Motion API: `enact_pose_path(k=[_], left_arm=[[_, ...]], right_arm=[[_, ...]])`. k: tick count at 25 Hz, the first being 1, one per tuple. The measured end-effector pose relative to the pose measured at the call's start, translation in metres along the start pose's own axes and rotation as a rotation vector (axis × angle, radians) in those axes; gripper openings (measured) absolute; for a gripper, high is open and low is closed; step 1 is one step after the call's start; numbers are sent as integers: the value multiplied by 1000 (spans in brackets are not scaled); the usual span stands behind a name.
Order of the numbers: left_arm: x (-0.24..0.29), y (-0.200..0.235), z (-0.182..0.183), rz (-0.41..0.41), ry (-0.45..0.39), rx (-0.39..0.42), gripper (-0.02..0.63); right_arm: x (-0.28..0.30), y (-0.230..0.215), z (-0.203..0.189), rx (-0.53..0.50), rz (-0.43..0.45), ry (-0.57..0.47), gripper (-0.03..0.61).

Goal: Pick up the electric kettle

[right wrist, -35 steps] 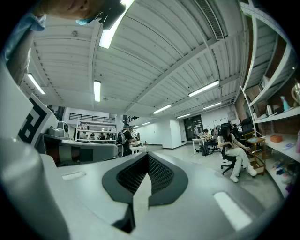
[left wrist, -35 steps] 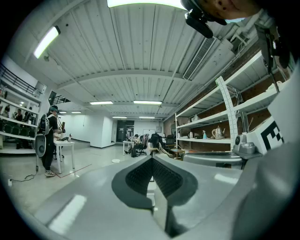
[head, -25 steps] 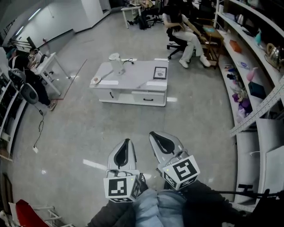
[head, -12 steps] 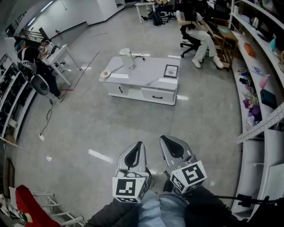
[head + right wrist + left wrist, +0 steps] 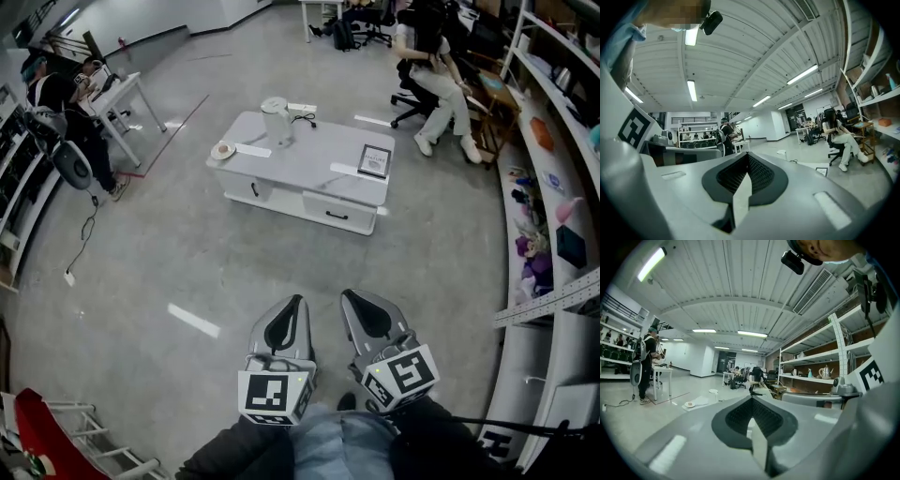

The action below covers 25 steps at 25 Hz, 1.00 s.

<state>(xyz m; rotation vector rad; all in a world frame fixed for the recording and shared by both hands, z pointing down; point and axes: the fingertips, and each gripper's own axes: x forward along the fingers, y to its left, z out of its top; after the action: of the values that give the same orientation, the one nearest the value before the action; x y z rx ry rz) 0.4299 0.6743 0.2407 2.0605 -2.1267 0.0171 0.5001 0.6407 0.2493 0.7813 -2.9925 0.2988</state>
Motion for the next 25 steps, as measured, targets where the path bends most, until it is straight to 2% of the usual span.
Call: enact_pose_path(k=[7,14,20,25], left_arm=[[47,62,28,-5,-27,-13,6],[70,121,56,-5,-82,-1,6],[82,139,58,-13,-79,-14,6],[97,154,49,14,-55,-28,6]], right_arm=[[82,-5,20,-6,8,2,28],[147,3,41,-25,10,-33,28],[174,4,44,-32,16,-13,28],[194,-1,44,-41,45,-15,28]])
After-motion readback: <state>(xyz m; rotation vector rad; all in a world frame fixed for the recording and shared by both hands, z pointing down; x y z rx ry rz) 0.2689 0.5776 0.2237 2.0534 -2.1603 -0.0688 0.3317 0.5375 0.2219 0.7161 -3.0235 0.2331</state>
